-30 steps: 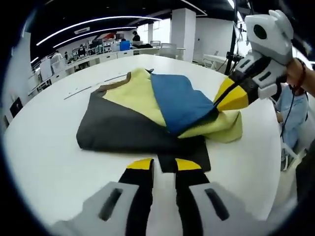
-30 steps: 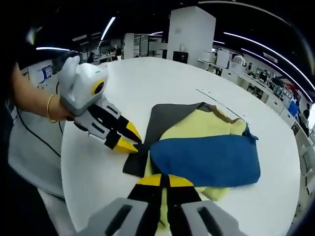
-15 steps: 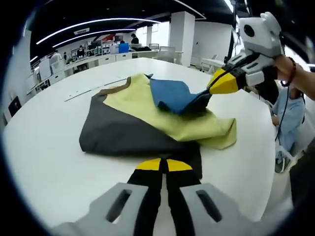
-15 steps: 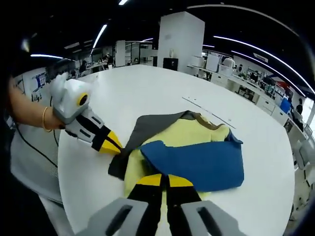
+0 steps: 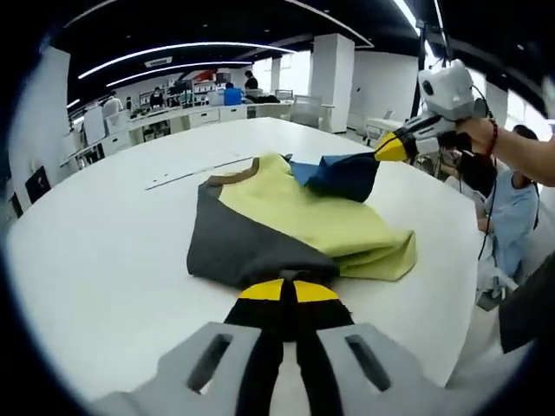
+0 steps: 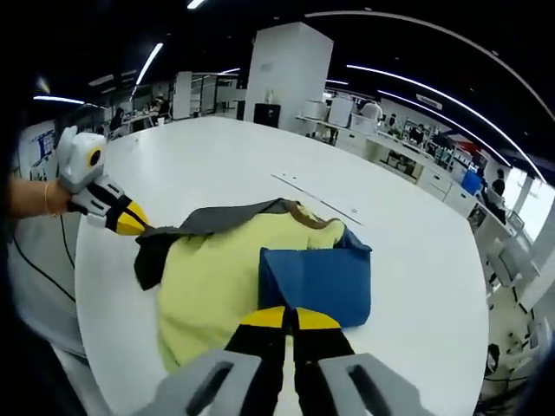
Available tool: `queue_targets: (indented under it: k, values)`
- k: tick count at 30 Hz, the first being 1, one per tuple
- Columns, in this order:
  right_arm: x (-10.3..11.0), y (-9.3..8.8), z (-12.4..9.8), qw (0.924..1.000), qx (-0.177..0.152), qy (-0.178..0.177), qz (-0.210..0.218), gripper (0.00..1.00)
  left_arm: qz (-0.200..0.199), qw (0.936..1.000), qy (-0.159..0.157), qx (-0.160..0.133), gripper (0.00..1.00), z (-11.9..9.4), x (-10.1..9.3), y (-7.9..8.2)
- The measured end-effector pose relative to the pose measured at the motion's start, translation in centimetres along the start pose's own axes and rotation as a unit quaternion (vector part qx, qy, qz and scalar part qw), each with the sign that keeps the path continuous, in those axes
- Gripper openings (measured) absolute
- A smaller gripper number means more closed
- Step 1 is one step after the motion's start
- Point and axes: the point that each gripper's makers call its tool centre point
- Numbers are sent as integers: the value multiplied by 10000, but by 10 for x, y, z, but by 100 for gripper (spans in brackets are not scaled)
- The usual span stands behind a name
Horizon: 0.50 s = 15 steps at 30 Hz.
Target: Fold the garment on the visible template until the final outline fits inside the template.
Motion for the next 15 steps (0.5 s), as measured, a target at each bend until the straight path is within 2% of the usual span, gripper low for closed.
queue_targets:
  k: [7,9,10,15]
  values:
    - [-26,-21,-8,9991,221,-318,167,0,-188,9988,415,-177,0,-18,36,7]
    - [-40,-31,-13,9968,411,-634,270,0,-270,9978,551,-233,0,-22,47,9]
    - [-45,-36,-15,9961,480,-683,294,0,-348,9968,655,-281,0,-25,55,11]
    - [-62,-51,-24,9925,473,-882,706,0,-774,9920,904,-420,0,-35,82,12]
Point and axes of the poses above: the point that each gripper's makers call its tool centre point, and the gripper's own axes: z roughly forward along the fingers, x roughly to its left, y roughly out of its top, and after that the axes turned 11 degrees about -z, right-handed
